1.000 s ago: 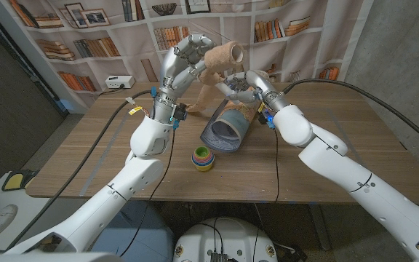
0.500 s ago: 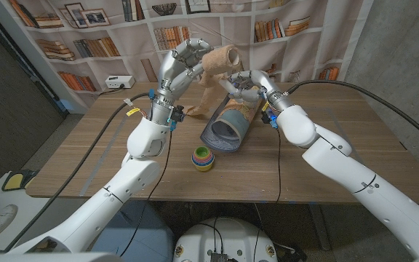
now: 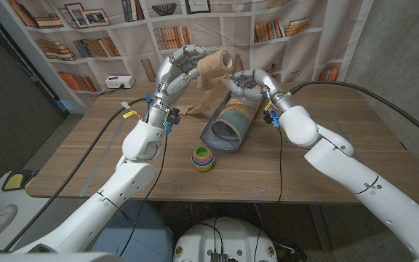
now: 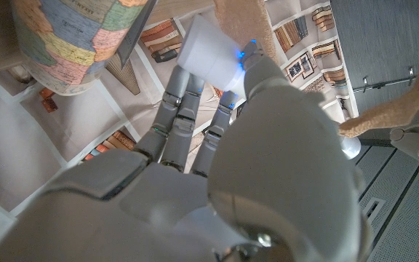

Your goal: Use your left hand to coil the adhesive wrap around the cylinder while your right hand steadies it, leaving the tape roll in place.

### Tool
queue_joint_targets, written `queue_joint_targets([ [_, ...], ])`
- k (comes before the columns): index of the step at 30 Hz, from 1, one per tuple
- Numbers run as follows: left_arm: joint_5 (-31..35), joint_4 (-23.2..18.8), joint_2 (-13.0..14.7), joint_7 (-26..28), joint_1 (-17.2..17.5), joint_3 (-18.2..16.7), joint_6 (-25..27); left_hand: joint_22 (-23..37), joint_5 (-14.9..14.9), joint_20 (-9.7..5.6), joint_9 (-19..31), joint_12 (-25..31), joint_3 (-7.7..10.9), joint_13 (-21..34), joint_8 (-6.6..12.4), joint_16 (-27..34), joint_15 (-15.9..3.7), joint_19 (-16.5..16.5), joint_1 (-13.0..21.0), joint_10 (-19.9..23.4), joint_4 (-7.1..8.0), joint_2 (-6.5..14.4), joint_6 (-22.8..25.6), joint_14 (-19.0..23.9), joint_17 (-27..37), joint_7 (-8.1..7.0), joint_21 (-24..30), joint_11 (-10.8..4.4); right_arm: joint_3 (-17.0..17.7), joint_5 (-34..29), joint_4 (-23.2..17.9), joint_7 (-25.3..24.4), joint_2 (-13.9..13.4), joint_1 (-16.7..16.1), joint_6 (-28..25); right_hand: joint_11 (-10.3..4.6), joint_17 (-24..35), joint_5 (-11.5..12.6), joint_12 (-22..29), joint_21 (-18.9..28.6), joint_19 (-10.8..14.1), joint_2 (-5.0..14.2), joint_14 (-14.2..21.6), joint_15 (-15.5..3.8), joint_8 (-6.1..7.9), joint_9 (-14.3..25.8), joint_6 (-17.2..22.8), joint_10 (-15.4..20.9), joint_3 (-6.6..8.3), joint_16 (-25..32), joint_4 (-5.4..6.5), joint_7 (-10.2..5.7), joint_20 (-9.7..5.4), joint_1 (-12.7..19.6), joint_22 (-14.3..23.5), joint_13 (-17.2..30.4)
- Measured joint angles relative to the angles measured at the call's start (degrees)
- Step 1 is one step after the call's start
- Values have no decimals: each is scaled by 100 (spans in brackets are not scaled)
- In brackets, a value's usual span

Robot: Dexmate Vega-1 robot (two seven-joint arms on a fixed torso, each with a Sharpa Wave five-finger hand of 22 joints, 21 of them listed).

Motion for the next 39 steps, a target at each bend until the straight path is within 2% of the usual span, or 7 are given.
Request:
queue_joint_targets([
  [17,-285,-63,45,-87,352,-504,536,0,6,-21,-28,-1,0,-10,-1,0,0,-21,7,33,0,-9,31,0,0,-31,0,10,51,50,46,-157,42,-67,-12,-1,3,34,-4,0,0,-1,-9,-9,0,0,0,-1,0,25,0,-1,1,1,0,3],
  [21,-351,-72,10,-83,424,-631,663,0,6,-21,-28,-1,0,-27,32,-1,0,-21,7,32,0,-9,61,0,0,-61,0,10,53,54,48,-193,65,-88,-22,-9,3,34,-7,0,-1,-1,-10,-10,0,-17,0,-9,0,25,0,-1,1,1,0,3],
  [27,-409,-117,-53,-66,531,-808,749,0,5,-21,-28,-2,0,-27,32,-7,0,-21,7,32,0,-10,92,0,0,-30,0,10,54,56,48,-240,76,-102,-61,-9,2,34,-9,0,-1,-2,-10,-10,0,-24,0,-9,0,22,0,-1,1,2,0,2],
  [28,-528,-126,-70,-13,556,-849,917,0,5,-21,-28,1,0,-27,32,-7,0,-21,7,32,0,-10,93,0,0,-30,0,10,54,56,48,-250,76,-102,-77,-9,2,34,-9,0,-1,-2,-10,-10,0,-24,0,-9,0,22,0,-1,1,2,0,2],
  [36,-720,-225,-157,84,670,-1071,1172,0,3,-21,-28,21,0,-27,32,-9,0,-21,14,32,0,-17,92,0,0,-30,0,10,54,56,26,-307,106,-147,-122,-9,-1,33,-19,0,-1,-9,-14,-14,0,-24,0,-9,0,17,0,-1,1,9,0,2],
  [39,-888,-266,-209,184,708,-1168,1429,0,3,-21,-27,21,0,-27,32,-10,0,-21,14,32,0,-17,92,0,0,-30,0,10,59,66,25,-345,122,-195,-87,-9,-2,31,-1,0,-1,-9,1,1,0,-24,0,-10,0,4,0,-1,1,9,0,2],
])
